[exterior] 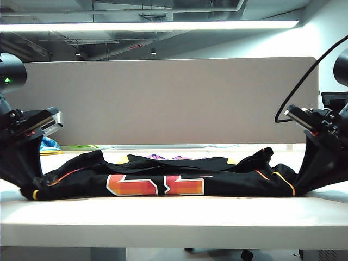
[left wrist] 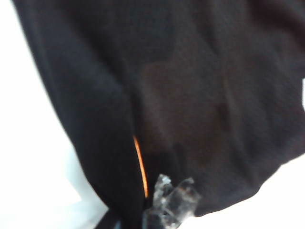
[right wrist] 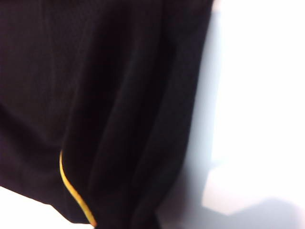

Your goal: Fold the bottom side of the basketball jersey horizontally towards the center, about one-third of the way, and then fold the bottom of the basketball jersey up towards the top, creating a neat rectangle.

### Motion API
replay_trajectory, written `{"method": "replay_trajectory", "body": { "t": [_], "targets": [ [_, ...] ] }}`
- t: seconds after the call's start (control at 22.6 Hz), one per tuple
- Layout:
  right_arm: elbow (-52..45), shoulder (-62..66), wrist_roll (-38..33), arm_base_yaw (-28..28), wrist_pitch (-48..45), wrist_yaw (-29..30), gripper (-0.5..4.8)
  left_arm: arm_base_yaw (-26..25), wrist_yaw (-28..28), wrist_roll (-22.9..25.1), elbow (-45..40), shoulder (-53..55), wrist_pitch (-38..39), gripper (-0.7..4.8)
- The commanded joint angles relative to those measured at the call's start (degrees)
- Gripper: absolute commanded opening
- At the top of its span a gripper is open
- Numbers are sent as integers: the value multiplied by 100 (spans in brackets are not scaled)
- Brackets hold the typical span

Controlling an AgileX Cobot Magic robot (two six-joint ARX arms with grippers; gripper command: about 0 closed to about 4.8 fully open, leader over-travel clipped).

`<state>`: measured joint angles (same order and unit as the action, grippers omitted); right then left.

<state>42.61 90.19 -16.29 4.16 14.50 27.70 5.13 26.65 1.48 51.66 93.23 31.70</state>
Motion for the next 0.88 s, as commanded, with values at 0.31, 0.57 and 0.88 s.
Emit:
{"method": "replay_trajectory", "body": {
  "t": [0.31, 0.57, 0.88],
  "targets": [
    [-28, -1298, 654, 9, 1523, 177, -5, 13, 612, 271, -11, -695, 1231, -6],
    [-31, -3060, 756, 9, 2879, 170, -5, 13, 407, 297, -11, -2389, 2463, -6],
    [-22, -3650, 247, -46, 1593, -531, -5, 11, 114, 74, 0, -2846, 540, -6]
  ]
}}
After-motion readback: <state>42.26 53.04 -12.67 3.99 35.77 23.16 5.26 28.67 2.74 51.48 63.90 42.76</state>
